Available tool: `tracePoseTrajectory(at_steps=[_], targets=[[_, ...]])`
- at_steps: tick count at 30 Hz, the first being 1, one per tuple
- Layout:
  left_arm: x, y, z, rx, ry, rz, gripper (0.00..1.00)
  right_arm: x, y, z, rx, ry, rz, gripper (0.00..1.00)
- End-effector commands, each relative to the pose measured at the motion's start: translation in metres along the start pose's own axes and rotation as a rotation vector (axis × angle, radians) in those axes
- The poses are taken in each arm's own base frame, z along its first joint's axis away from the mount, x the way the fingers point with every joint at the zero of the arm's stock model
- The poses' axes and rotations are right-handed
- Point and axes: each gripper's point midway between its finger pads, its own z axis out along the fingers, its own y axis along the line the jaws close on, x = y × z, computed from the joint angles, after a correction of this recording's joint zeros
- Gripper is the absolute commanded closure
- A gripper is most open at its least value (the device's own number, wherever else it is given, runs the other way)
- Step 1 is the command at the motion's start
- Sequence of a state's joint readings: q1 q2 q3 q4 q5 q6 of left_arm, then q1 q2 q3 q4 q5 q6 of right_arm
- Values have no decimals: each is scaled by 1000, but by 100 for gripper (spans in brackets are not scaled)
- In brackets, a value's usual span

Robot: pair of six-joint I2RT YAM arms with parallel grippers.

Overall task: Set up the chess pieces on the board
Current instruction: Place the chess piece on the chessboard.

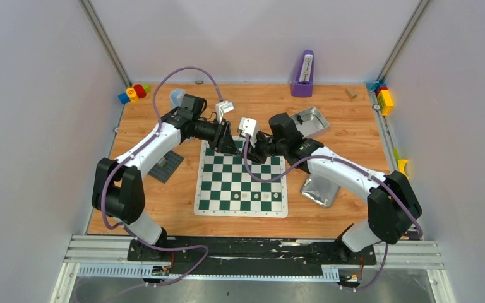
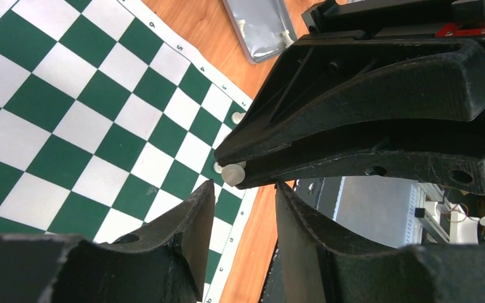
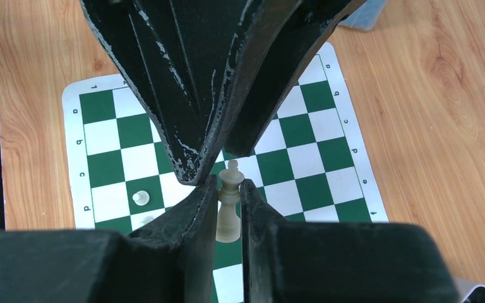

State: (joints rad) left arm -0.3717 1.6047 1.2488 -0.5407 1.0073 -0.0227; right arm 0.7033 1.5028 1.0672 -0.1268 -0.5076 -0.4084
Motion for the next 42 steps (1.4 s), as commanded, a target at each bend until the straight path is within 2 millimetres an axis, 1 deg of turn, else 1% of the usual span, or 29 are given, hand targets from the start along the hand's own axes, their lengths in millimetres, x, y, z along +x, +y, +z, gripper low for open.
tracePoseTrajectory(at_steps=[1,6,21,26,32,42], targets=[[-16,-6,0,20,-26,28,53,-20,-3,-2,-8,-42,-7,100],[-18,-7,2,36,-24,23,57,-19,-3,-2,-11,-40,-4,100],[-18,-6,6,55,-18,13,65,-21,-3,-2,-11,-43,-7,100],[-14,-6,7,57,-10,10,66,-22,-4,-2,-6,-44,-9,100],[-10,-5,9,60,0,7,69,-24,-6,-3,2,-45,-11,100],[-9,-6,12,65,8,8,79,-24,-6,-3,8,-45,-13,100]])
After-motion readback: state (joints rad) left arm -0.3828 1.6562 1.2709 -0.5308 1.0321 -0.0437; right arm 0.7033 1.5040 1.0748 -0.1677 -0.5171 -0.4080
